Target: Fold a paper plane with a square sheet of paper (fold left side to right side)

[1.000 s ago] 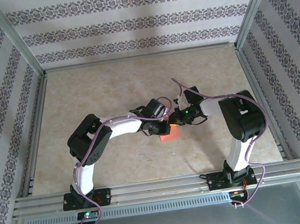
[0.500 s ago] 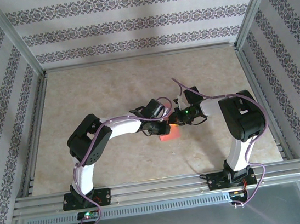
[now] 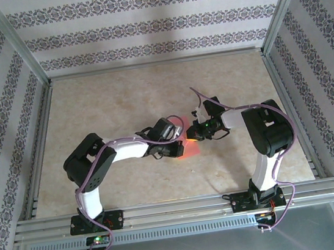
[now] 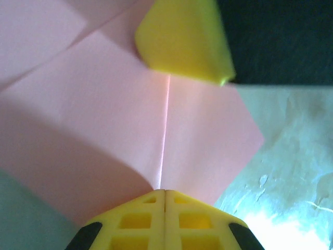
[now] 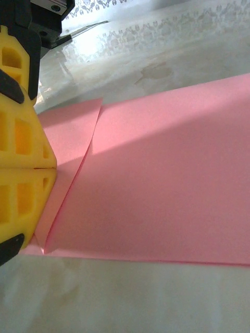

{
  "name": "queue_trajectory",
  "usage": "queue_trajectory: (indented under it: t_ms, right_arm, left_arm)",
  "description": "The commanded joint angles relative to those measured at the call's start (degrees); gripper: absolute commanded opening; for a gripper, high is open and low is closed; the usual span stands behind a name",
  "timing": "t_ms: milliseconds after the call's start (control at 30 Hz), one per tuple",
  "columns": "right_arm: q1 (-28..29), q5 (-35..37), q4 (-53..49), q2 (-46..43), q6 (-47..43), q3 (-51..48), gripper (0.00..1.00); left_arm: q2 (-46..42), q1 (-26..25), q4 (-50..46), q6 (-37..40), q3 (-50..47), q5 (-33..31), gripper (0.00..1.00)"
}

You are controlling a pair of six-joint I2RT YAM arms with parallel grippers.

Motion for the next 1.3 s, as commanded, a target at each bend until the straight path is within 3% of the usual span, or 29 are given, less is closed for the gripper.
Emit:
queue_trajectory:
  t_ms: [0, 167, 233, 433, 667, 867, 1000, 1233, 1267]
  right_arm:
    - [-0.34, 5.73, -2.85, 2.79, -1.44, -0.26, 0.0]
    - [-0.34, 3.01, -2.66, 0.16, -0.09, 1.36, 0.01]
    - [-0.34, 2.49, -2.72, -2.08, 0.58, 2.23, 0.09]
    - [-1.84, 4.93, -3.96, -9.87, 0.56, 3.22, 0.3]
    - [-6.07, 7.9, -3.92, -15.89, -0.96, -0.85, 0.52]
    - [-6.74, 7.98, -3.77, -18.06, -1.33, -3.96, 0.65]
    - [-6.67, 8.09, -3.35, -18.79, -0.69, -5.59, 0.65]
    - [-6.52, 5.72, -3.25, -17.61, -0.63, -6.18, 0.64]
    - [-6.37, 5.1, -3.22, -17.19, -0.56, -6.13, 0.64]
  left_arm:
    - [-2.11, -0.6, -8.39, 0.37, -4.23, -0.16, 0.0]
    - [-7.96, 0.02, -5.62, 0.55, -6.5, -1.18, 0.0]
    - [-10.32, 0.98, -3.38, 0.06, -7.02, -1.26, 0.01]
    - [-14.36, 6.5, 6.49, -4.28, -9.06, -1.27, 0.23]
    - [-8.34, 11.22, 19.92, -10.78, -8.86, 2.99, 0.41]
    - [-0.54, 10.84, 22.64, -11.88, -4.0, 7.77, 0.45]
    - [1.98, 10.61, 22.96, -11.5, -2.9, 7.92, 0.41]
    - [1.61, 10.6, 25.26, -12.08, -4.22, 7.49, 0.02]
    - [0.8, 10.57, 25.43, -11.95, -4.77, 6.9, 0.0]
